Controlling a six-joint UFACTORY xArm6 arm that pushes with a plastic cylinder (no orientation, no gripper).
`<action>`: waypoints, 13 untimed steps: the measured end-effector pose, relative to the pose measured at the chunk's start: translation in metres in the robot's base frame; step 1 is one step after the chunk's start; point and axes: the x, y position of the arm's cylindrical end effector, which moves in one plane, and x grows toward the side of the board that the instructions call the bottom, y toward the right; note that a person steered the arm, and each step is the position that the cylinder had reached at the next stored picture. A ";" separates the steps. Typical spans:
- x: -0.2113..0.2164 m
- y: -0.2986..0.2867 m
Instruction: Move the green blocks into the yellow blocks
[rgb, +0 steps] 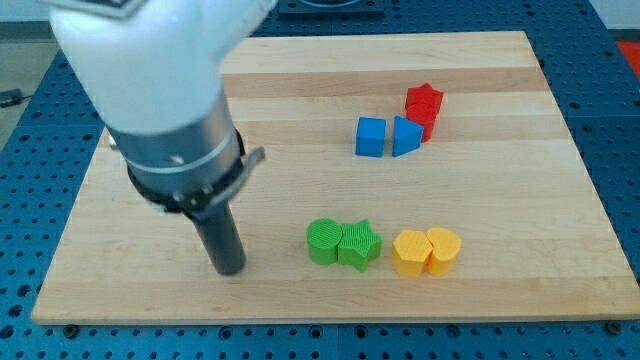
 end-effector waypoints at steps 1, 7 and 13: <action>-0.019 0.033; 0.000 0.085; 0.043 0.142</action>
